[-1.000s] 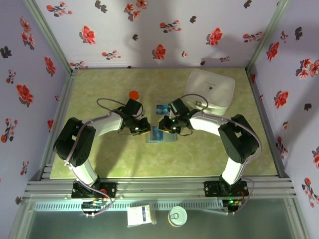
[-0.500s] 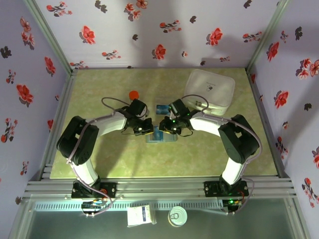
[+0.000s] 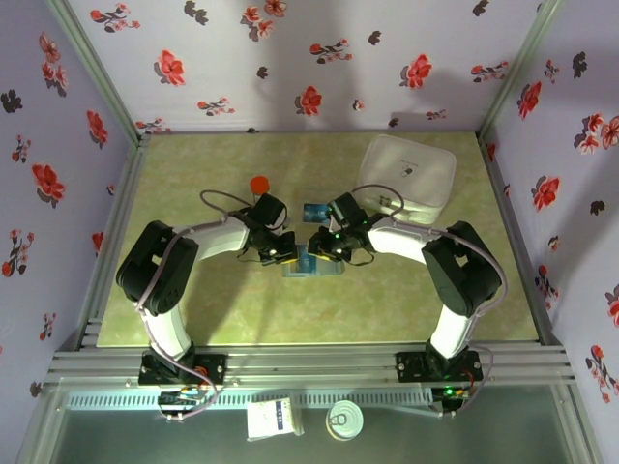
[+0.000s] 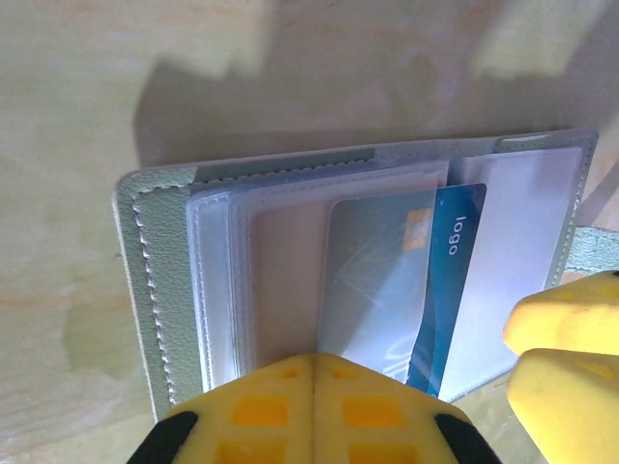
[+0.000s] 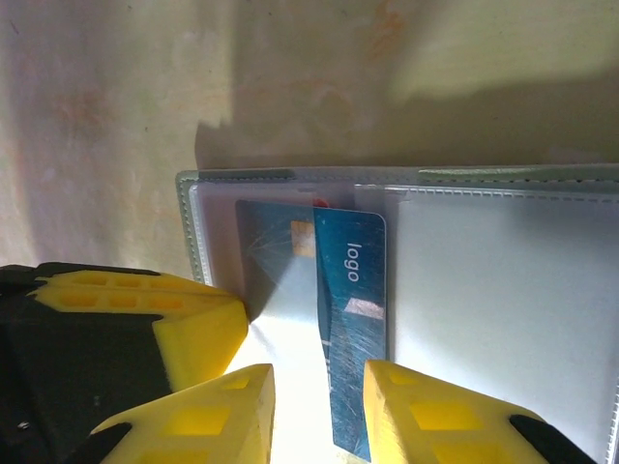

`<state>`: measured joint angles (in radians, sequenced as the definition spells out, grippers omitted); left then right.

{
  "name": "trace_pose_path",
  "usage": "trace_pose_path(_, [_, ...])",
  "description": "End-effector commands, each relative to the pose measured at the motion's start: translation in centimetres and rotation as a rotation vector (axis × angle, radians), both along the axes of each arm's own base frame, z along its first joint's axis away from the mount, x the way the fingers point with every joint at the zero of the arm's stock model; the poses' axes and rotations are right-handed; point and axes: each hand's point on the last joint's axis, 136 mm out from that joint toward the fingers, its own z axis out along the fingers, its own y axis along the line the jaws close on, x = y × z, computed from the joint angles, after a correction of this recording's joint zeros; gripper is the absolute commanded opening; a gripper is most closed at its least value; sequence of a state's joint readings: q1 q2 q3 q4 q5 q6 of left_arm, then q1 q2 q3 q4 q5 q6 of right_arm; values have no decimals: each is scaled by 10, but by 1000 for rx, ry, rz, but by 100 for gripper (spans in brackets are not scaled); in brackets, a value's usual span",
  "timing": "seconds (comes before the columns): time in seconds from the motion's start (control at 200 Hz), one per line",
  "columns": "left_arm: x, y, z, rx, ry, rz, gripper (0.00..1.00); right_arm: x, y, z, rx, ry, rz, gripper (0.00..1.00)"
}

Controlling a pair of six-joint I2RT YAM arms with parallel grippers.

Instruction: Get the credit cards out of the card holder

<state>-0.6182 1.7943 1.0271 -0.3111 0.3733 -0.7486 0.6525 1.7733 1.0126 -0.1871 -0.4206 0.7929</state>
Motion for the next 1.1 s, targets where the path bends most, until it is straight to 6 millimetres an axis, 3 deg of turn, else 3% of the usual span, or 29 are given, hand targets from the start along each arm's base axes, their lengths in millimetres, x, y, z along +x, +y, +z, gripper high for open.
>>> trace_pose_path(0.0, [-5, 9, -10, 63, 14, -9, 0, -4, -2, -13, -1, 28, 7, 31])
trace_pose_path(0.41, [-6, 10, -10, 62, 19, -8, 0, -6, 3, -23, 49, 56, -6, 31])
trace_pose_path(0.745, [-6, 10, -11, 60, 20, -8, 0, -3, 8, -4, 106, 23, -2, 29])
trace_pose_path(1.095, [-7, 9, -10, 56, 18, -6, 0, -2, 6, -1, 121, 15, -13, 20])
